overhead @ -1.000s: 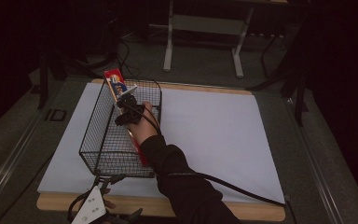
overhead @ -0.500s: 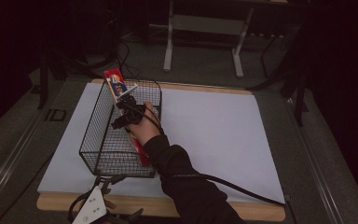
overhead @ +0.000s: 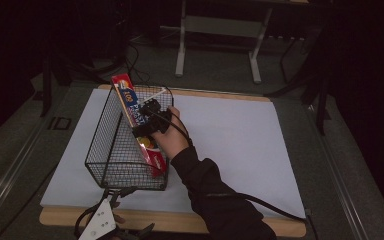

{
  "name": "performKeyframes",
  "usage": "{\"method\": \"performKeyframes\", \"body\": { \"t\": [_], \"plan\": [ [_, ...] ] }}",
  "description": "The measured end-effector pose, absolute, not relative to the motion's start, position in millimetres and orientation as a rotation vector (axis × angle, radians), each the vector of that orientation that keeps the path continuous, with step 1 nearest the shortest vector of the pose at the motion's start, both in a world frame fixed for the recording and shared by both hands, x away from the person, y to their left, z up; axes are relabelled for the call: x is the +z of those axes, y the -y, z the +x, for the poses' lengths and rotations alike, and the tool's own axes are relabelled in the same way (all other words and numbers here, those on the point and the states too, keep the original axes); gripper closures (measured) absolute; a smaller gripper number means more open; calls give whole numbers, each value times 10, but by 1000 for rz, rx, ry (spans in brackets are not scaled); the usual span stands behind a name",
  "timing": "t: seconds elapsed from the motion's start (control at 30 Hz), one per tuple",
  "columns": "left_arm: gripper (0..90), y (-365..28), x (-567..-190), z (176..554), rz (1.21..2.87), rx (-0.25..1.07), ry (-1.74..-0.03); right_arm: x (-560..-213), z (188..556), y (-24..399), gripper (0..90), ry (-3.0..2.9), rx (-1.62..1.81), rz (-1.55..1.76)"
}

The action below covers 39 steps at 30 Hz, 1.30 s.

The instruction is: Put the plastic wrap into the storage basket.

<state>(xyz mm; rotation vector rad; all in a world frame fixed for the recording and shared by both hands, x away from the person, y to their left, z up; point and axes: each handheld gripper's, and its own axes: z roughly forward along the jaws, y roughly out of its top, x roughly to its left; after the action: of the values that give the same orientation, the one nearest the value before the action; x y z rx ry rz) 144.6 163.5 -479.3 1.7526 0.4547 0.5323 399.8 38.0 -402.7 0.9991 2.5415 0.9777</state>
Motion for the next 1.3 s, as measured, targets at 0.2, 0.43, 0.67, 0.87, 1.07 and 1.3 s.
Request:
{"method": "performKeyframes", "body": {
  "t": [0.2,0.43,0.67,0.87,1.07,1.3],
  "plan": [
    [1,-1604,-4800,1454,1765,531,-447,-3959,3906,-156,137,-2518,983,977],
    [1,-1594,-4804,1468,1771,531,-448,-3896,3821,92,138,-2478,987,976],
    [2,-1598,-4804,1466,1770,532,-447,-3907,3776,396,141,-2420,994,991],
    [1,-1589,-4803,1463,1773,533,-445,-3978,3766,625,141,-2401,1002,1036],
    [2,-1595,-4799,1466,1772,533,-446,-4102,3737,825,141,-2391,1017,1078],
    [1,-1593,-4799,1461,1774,533,-443,-4252,3651,980,142,-2403,1012,1083]
  ]
}}
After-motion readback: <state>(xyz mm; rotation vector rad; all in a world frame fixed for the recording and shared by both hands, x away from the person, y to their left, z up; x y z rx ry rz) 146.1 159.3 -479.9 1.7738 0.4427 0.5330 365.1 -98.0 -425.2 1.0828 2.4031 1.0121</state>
